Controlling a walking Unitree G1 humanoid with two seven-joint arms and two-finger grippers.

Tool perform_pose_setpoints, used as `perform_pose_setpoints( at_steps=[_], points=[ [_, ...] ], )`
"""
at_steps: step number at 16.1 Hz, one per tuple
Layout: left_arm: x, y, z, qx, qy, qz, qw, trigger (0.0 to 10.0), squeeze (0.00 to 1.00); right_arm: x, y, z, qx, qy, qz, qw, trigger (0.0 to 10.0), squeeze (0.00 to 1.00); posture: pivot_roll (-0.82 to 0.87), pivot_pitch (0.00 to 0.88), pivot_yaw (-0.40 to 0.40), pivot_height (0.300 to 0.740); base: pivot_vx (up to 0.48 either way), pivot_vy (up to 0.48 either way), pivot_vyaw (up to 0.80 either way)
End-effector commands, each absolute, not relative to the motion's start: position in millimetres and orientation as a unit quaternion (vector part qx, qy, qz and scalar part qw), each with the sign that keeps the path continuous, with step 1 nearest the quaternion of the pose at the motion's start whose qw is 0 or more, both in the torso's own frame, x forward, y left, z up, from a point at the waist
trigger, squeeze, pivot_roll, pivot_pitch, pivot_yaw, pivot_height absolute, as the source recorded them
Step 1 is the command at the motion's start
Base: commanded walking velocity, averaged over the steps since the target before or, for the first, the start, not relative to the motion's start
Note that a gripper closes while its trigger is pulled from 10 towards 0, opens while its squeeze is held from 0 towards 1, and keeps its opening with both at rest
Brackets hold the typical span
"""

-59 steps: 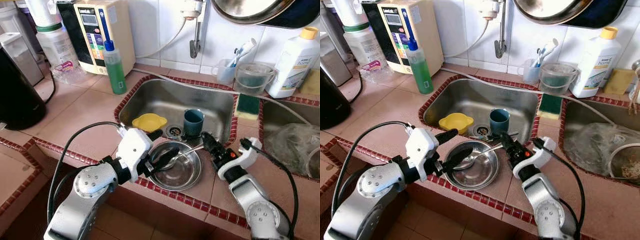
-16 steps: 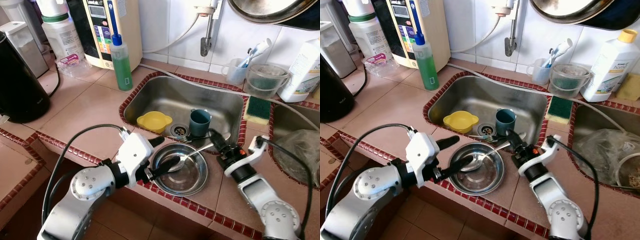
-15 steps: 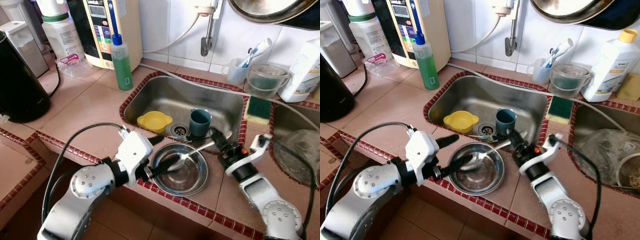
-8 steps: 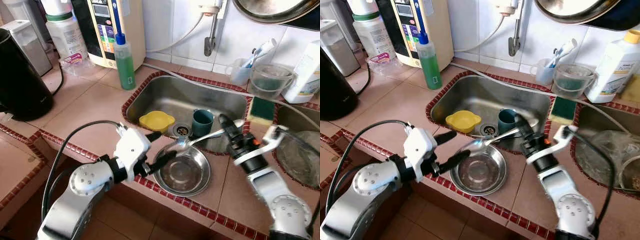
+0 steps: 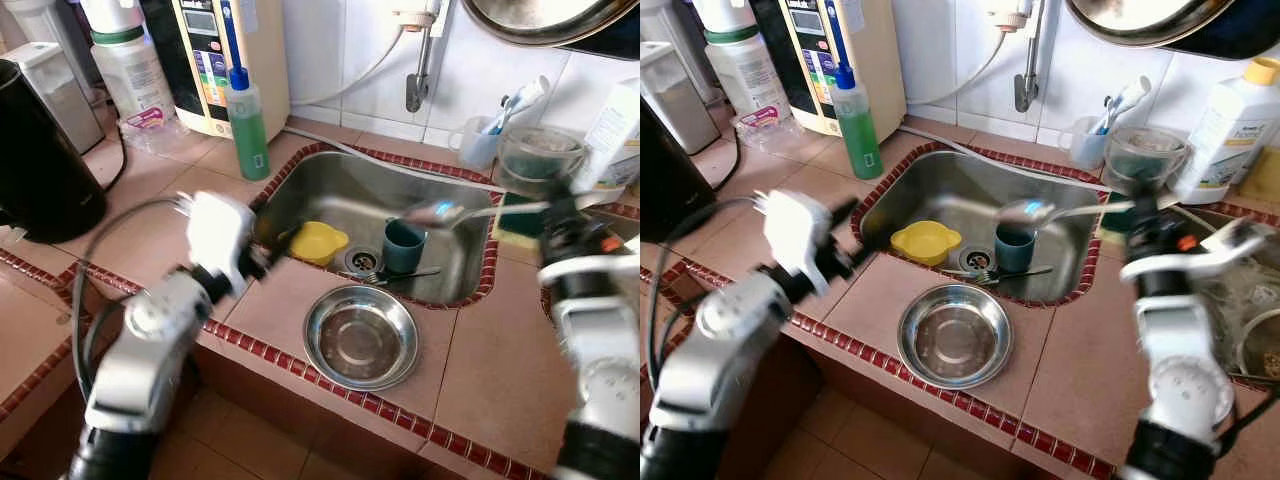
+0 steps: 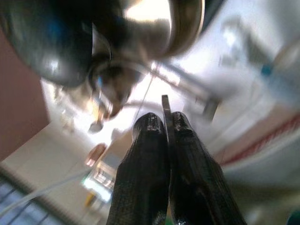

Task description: Kitchen organization

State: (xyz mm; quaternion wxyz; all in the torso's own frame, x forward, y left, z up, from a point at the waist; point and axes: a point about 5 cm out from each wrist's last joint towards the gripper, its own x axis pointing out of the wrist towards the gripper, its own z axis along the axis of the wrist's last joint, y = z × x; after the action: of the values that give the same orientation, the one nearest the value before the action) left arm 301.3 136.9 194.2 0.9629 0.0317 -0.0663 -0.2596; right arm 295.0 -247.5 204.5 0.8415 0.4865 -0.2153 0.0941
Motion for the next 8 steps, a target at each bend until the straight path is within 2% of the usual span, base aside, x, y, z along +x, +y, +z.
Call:
perform_pose_setpoints(
  at_steps=[1,2,3,6,8],
  points=[
    [305,142,195,0.022,-0.065,-0.243,0.968,10.0,0.00,294,-253,209,0.464,-0.228,0.069,0.853,10.0,0.00,-0.22,0.025,0.069,0.740,0.000,0.000,0.00],
    [306,143,196,0.020,-0.069,-0.234,0.970,10.0,0.00,295,-253,209,0.437,-0.223,0.060,0.869,10.0,0.00,-0.23,0.022,0.071,0.740,0.000,0.000,0.00],
    [311,144,196,0.014,-0.064,-0.221,0.973,10.0,0.00,296,-247,209,0.371,-0.211,0.047,0.903,10.0,0.00,-0.23,0.019,0.073,0.740,0.000,0.000,0.00],
    [314,139,194,0.019,-0.065,-0.224,0.972,10.0,0.00,297,-236,213,0.292,-0.218,0.025,0.931,10.0,0.00,-0.24,0.019,0.076,0.740,0.000,0.000,0.00],
    [316,132,191,0.010,-0.055,-0.237,0.970,10.0,0.00,298,-222,212,0.237,-0.213,0.041,0.947,10.0,0.00,-0.24,0.018,0.077,0.740,0.000,0.000,0.00]
  ],
)
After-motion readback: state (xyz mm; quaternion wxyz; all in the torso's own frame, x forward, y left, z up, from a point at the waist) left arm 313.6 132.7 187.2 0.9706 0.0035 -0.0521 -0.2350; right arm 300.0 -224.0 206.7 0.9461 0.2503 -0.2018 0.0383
